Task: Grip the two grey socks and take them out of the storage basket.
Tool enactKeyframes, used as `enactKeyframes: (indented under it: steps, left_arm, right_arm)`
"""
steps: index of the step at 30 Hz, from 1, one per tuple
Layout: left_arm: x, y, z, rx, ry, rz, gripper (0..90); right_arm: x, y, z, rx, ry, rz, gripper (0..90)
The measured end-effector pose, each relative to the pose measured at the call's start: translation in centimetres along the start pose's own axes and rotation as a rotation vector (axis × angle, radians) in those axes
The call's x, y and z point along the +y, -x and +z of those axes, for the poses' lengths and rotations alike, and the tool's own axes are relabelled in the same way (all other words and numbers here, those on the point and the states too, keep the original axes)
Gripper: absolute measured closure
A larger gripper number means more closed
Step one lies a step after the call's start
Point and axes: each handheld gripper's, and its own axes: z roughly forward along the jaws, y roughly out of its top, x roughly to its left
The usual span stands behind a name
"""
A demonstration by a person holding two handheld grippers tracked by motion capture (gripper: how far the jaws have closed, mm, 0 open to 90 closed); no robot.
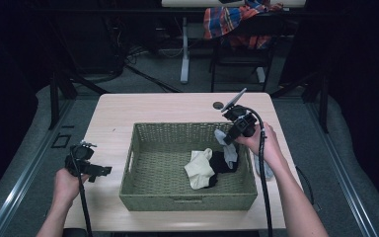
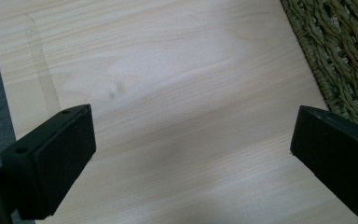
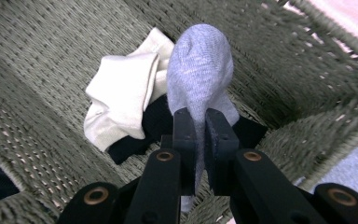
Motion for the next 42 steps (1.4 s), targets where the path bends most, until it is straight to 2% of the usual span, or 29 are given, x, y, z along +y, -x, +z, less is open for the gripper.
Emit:
enactKeyframes:
  steps: [5,15,18,26,42]
  left_arm:
    - [-0.1,0.0,0.0,0.002,0.003,-0.002,0.1]
    - [-0.2,0.0,0.0,0.004,0.004,-0.005,0.1]
    - [-0.2,0.0,0.0,0.005,0.006,-0.007,0.1]
    - [-0.3,0.0,0.0,0.008,0.006,-0.006,0.1]
    - [-0.2,0.0,0.0,0.004,-0.003,0.000,0.1]
  right_arm:
    - [-0.1,-0.3,-1.0,0.005,0.022,0.007,84.7]
    - [-0.1,-1.2,-2.7,0.000,0.056,-0.031,84.7]
    - [0.0,-1.5,-3.1,0.002,0.066,-0.026,84.6]
    - [-0.3,-1.6,-4.5,0.000,0.086,-0.029,84.6]
    - [-1.4,-1.5,-7.8,-0.018,0.169,-0.014,84.6]
